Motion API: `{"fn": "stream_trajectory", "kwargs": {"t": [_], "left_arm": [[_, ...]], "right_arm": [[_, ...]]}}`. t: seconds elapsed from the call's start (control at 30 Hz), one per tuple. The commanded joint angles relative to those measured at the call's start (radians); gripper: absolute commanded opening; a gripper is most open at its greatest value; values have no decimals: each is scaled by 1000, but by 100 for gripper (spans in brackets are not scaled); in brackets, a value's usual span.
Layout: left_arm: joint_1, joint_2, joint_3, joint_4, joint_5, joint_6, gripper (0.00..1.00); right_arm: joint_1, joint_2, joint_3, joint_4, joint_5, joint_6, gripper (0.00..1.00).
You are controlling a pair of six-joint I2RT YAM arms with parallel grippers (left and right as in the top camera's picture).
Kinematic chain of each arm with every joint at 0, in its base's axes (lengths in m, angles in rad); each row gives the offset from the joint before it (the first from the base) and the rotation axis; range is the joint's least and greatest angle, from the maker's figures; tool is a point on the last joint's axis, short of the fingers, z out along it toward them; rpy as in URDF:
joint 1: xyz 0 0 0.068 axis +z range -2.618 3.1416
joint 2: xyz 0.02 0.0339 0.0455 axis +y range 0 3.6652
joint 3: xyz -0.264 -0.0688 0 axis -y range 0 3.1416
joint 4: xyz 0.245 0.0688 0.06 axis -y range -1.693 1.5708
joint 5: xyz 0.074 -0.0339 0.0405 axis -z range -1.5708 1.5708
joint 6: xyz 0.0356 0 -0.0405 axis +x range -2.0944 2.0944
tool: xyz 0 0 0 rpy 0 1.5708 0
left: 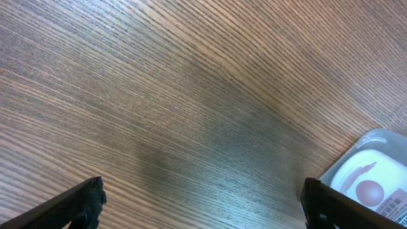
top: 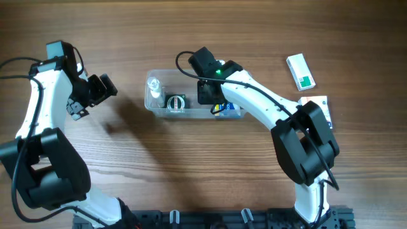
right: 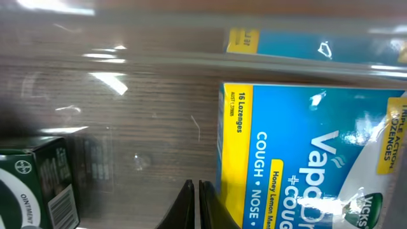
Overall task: Pack container
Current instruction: 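Lower VapoDrops box into container's right end and open right gripper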
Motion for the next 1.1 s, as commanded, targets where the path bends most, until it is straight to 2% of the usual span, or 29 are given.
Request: {"fn": "stream_trajectory", "kwargs": {"t": [0.0, 1.07], "left_arm": [[2, -26, -6, 0, -2, -9, 100], [2, -26, -6, 0, -2, -9, 100]], "right_arm": [[2, 13, -5, 2, 39, -13, 4], [1, 13, -19, 14, 48, -22, 4]]}}
